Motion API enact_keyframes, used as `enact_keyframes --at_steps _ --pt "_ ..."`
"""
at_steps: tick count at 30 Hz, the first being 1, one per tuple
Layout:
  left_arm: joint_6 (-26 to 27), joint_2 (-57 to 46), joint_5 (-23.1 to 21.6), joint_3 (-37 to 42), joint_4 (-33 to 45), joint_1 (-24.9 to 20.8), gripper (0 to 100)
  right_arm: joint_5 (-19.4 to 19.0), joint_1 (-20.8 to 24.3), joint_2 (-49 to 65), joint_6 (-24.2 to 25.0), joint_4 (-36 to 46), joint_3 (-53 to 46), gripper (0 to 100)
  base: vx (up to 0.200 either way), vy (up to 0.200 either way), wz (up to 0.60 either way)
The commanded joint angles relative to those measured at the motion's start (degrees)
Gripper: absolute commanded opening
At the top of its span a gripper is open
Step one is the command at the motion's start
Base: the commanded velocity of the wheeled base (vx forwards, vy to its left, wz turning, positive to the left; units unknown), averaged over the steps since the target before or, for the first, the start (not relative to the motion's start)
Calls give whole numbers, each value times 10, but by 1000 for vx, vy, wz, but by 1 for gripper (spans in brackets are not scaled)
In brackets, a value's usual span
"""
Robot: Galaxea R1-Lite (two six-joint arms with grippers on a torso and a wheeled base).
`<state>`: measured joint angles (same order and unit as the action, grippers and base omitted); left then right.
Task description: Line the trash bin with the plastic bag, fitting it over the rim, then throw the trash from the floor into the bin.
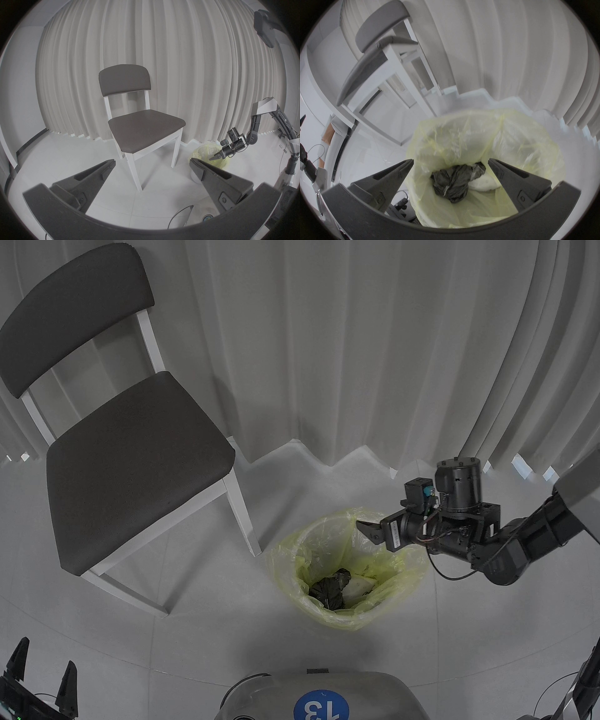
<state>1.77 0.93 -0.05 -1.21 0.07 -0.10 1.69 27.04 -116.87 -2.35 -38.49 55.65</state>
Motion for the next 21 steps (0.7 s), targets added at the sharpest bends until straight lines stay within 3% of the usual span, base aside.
enact_keyframes --at_steps 1,4,12,19,21 --pt "16 -9 3 1 -2 0 100 6 -33 84 -2 -7 -76 100 0 0 0" --pt "20 -9 0 0 0 0 100 4 -53 89 2 -34 -103 100 0 0 0" --pt "19 -9 -2 0 1 0 100 -39 -82 89 5 -164 -192 100 -200 0 0" --pt "17 -9 -22 -2 4 0 100 -60 -91 24 36 -224 -173 100 -200 0 0" --pt "19 -9 -23 -3 6 0 100 -68 -95 -10 40 -240 -156 100 0 0 0"
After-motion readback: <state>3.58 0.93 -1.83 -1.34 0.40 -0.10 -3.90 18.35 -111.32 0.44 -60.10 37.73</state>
